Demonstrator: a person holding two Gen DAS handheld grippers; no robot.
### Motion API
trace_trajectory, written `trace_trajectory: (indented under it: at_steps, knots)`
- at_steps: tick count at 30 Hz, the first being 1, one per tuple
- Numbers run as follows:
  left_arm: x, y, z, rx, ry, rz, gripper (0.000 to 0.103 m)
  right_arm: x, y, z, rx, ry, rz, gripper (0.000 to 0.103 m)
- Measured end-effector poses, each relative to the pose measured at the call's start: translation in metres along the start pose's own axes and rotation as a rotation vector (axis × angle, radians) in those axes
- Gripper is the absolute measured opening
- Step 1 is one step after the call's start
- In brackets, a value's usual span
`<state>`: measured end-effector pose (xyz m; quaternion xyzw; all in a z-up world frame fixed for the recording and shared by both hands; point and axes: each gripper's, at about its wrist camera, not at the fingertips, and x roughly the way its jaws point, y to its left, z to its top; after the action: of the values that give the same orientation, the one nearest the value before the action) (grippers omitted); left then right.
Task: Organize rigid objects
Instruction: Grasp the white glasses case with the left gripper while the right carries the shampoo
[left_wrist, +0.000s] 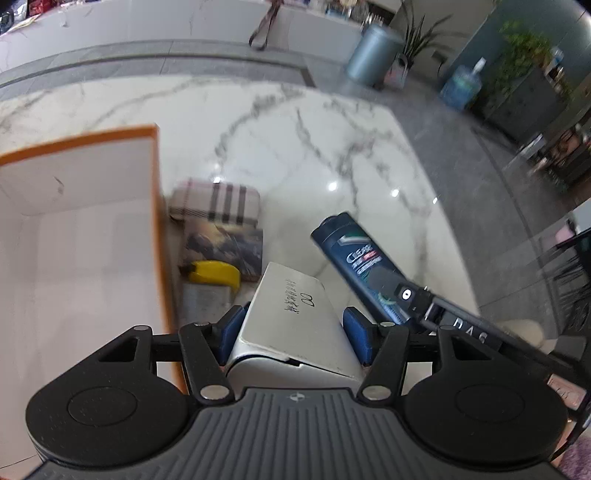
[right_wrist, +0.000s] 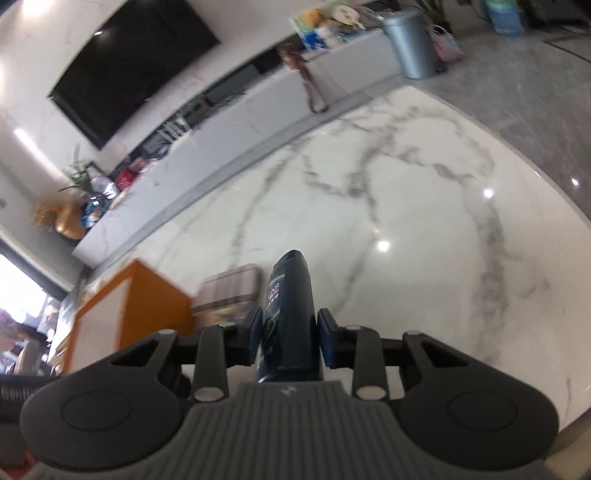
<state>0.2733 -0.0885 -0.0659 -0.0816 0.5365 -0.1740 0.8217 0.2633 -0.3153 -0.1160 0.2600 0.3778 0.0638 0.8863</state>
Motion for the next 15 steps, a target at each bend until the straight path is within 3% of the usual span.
trace_trajectory:
  at_steps: [5,9,13,15]
  knots:
    - [-0.060,0.027,0.003,-0.016,-0.120,0.002,0.068,-0.024,0.045,0.004,-0.025,-0.037,0.062,0.033]
    - [-0.096,0.061,0.003,-0.051,-0.204,0.070,0.068,-0.028,0.092,0.005,-0.067,-0.037,0.140,0.033]
    - [-0.097,0.105,0.001,-0.122,-0.228,0.168,0.067,-0.012,0.140,-0.005,-0.103,0.030,0.228,0.033]
    - [-0.085,0.124,0.000,-0.139,-0.228,0.213,0.067,0.006,0.161,-0.011,-0.133,0.074,0.225,0.033]
